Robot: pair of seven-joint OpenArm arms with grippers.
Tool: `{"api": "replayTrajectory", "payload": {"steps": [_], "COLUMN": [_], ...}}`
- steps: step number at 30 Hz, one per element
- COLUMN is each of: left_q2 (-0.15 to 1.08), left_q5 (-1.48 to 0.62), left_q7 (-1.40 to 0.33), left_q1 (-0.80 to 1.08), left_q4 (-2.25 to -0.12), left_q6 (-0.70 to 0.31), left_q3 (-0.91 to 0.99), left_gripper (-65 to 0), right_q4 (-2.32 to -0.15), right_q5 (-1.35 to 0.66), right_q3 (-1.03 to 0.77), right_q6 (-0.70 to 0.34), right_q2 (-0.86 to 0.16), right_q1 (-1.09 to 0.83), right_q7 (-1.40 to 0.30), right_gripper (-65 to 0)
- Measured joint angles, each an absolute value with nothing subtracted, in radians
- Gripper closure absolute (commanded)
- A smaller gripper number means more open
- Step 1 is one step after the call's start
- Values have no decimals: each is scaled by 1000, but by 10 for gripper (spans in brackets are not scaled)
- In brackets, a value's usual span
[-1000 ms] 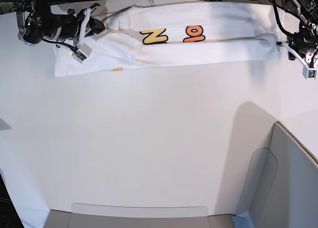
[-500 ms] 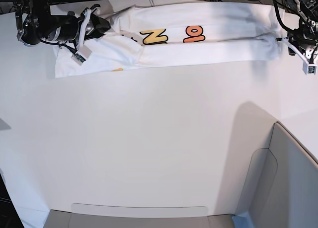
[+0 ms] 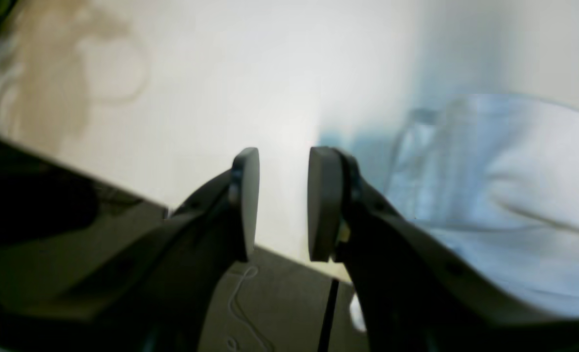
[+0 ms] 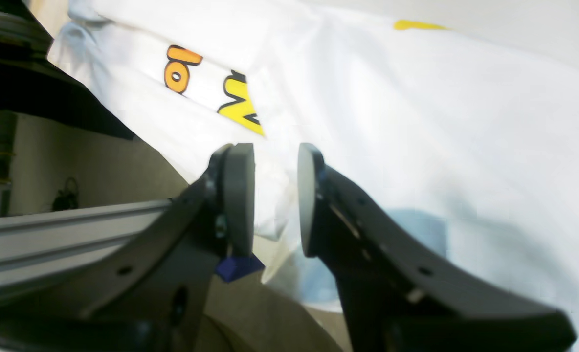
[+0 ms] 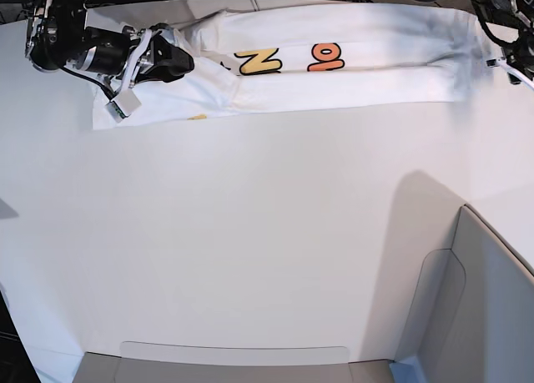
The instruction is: Layout the t-shirt on the table in an organized manner, then fold the t-shirt properly
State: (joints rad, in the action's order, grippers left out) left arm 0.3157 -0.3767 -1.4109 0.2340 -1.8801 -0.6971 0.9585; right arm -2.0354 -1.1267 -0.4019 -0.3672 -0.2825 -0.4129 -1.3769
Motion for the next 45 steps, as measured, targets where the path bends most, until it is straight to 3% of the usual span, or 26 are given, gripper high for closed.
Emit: {"api": "replayTrajectory", "payload": {"steps": [5,10,19,38,45], "left_q2": [306,302,344,372,370], "left_q5": [-448,-670,-1018,-1033,-1045], "left_q7": [-1405,-1409,-1402,-1406,-1408], "left_q1": [233,292,381,377,373], "left_q4": [-1844,-1617,-1459,-1459,-1459], "left_q6": [-697,-697,-697,-697,-697], "left_q3": [1016,1057,950,926,1029], "left_gripper": [-218,-281,-287,-289,-347], "right_q4": [-2035,-2024,-1994,-1993,-1992], "right_q5": [-1123,-1126,-1123,-1123,-1122], "right_q3": [-402,-402,-402,-402,-402], "right_q6": [-367,-367,-367,-367,-367], "right_q2": [-279,-279,-285,-285,-285], "right_q1": [-410,-410,-410,-410,-410], "right_q7": [-1377,-1374,-1377,-1377,-1377], "right_gripper": [-161,-161,-161,-161,-161]}}
